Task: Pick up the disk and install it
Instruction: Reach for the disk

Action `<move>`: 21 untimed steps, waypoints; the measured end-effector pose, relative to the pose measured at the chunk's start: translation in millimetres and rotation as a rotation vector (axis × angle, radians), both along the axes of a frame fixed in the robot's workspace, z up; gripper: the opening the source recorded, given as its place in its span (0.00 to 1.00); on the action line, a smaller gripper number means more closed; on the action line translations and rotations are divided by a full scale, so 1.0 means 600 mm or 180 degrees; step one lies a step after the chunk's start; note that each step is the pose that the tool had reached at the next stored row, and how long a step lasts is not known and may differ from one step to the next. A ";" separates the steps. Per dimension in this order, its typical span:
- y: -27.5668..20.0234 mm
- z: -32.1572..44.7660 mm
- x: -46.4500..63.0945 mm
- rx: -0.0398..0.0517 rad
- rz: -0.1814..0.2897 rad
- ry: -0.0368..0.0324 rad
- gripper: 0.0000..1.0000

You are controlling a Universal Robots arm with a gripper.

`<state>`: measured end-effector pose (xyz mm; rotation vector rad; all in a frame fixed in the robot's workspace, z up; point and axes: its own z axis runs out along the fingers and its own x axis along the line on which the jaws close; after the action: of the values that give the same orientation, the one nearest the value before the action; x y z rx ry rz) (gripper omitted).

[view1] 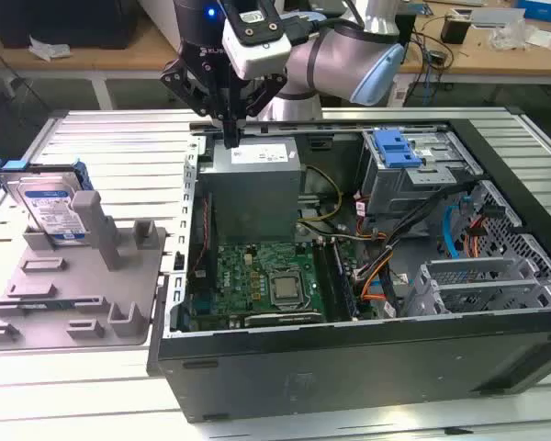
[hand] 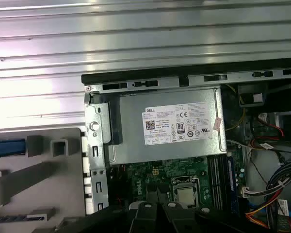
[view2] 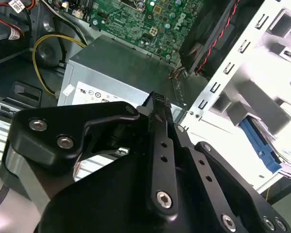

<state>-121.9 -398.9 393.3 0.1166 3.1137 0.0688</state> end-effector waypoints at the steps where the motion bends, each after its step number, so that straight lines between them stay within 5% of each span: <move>1: 0.0000 0.000 0.000 0.0000 0.0000 0.0000 0.11; 14: 0.0000 0.000 0.000 0.0000 0.0000 0.0000 0.11; 21: 0.0028 0.000 -0.036 -0.0010 -0.0012 0.0000 0.11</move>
<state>-143.2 -397.2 393.3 0.1224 3.1134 0.0641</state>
